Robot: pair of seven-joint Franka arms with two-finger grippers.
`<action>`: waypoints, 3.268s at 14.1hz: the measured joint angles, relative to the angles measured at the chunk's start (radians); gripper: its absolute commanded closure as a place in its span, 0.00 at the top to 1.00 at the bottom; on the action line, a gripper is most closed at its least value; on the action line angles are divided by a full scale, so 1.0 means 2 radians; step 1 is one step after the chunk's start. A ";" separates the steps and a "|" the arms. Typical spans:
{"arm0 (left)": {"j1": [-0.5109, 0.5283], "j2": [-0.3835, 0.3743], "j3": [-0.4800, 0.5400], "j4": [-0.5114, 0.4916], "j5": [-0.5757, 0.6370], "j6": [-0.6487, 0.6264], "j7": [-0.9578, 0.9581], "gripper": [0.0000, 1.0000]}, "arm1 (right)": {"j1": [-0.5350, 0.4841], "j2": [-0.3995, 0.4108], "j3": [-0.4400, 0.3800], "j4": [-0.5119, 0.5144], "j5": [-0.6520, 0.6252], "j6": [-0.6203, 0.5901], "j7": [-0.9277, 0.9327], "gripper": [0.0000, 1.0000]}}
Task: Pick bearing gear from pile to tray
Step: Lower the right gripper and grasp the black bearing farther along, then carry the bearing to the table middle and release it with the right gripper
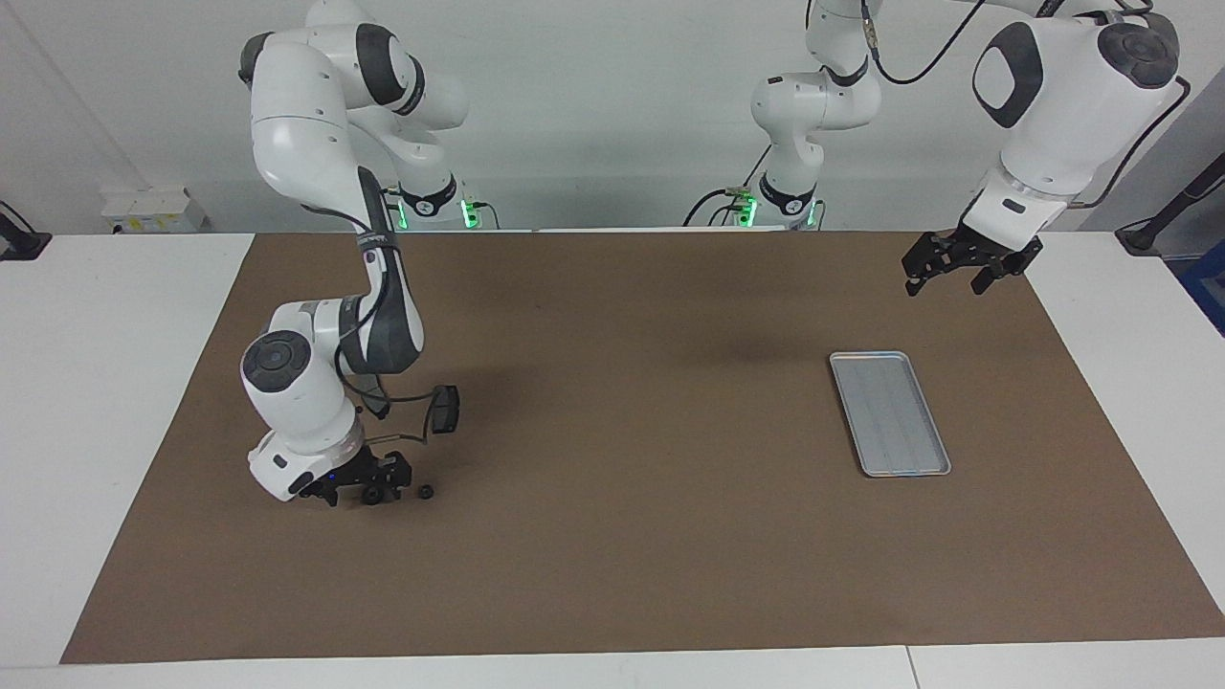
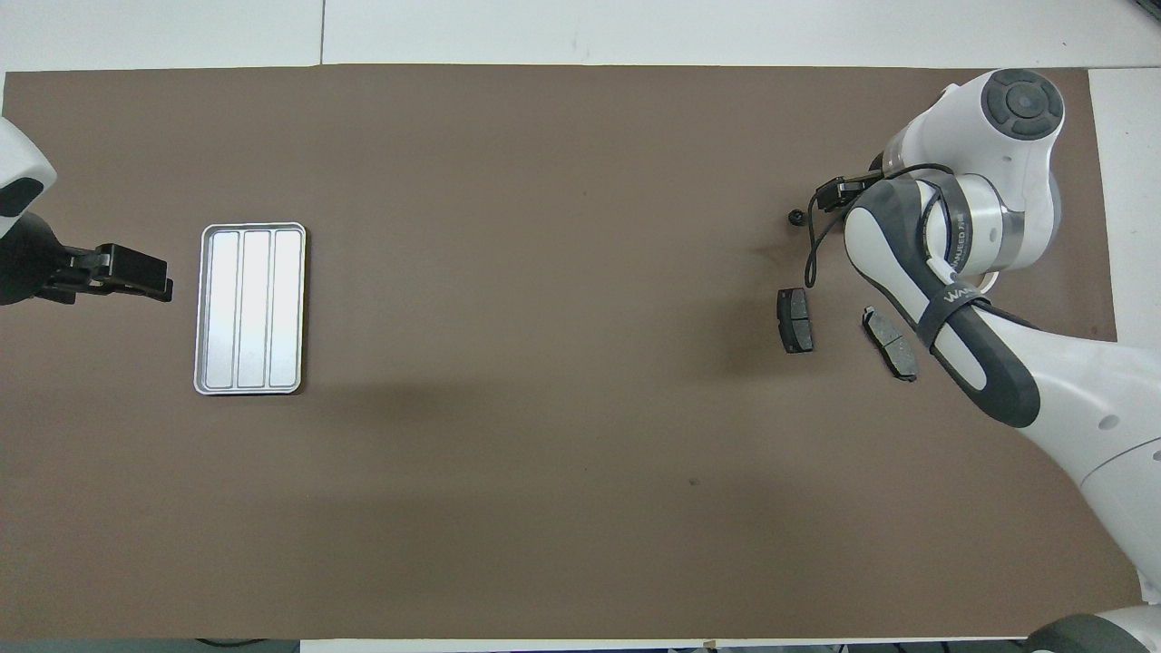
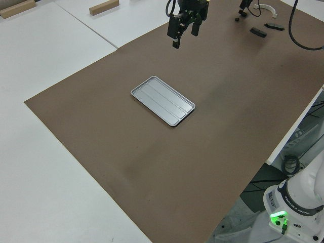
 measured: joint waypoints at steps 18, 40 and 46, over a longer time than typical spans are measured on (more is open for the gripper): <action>0.000 0.000 0.000 0.000 0.000 0.000 0.000 1.00 | 0.000 0.018 0.000 0.011 0.000 0.000 0.005 0.80; 0.000 0.000 0.000 0.000 0.000 0.000 0.000 1.00 | 0.010 0.013 -0.001 0.032 0.000 -0.081 0.023 0.18; 0.000 0.000 0.000 0.000 0.000 0.000 0.000 1.00 | 0.095 0.010 0.002 0.112 0.004 -0.184 0.178 0.18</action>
